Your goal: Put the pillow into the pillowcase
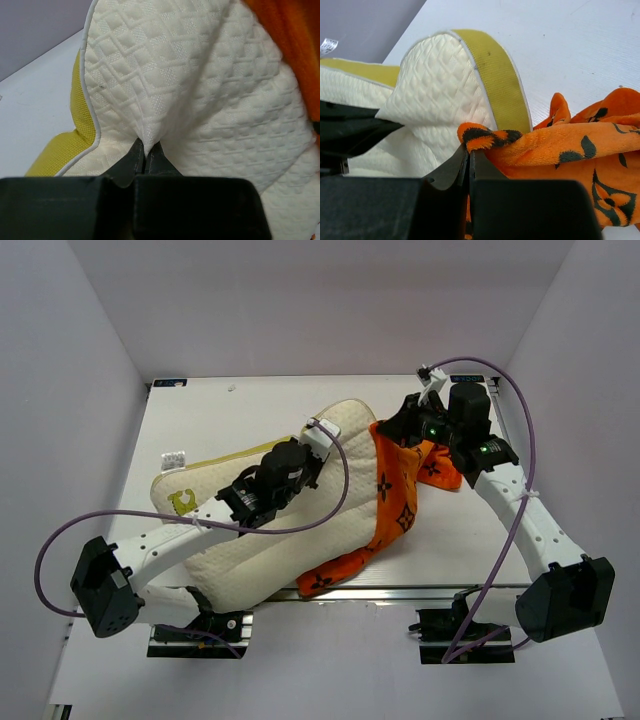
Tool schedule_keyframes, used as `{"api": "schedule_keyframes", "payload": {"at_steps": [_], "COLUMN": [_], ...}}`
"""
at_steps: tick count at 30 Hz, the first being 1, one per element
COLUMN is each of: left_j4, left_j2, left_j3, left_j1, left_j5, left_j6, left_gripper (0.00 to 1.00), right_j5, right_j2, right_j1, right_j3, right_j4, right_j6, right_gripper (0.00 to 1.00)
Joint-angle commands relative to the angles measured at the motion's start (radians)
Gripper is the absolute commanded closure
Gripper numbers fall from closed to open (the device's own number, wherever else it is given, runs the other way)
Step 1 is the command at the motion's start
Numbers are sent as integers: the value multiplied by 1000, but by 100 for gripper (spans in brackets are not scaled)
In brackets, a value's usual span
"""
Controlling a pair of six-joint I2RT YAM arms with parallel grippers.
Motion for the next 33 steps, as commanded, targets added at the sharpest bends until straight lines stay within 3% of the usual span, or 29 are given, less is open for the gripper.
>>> {"api": "schedule_keyframes", "payload": {"at_steps": [1,12,21,33], "left_j4": [45,118,221,256], "left_j2": [-40,11,98,141], "left_j3": [-29,-86,-120,-98], "left_j1": [-57,-100,-104,-172], "left_j5": [34,149,297,370], "left_j6": [-78,-149,-196,-216], "left_gripper": [100,100,100,100], "right_j5": [58,117,141,126], "right_j2": [-20,-46,18,132], "right_j1": [2,2,2,5], "right_j3": [63,28,42,129], "right_j4": [159,387,466,492], "right_j6": [68,136,120,96], "right_gripper": [100,100,100,100]}}
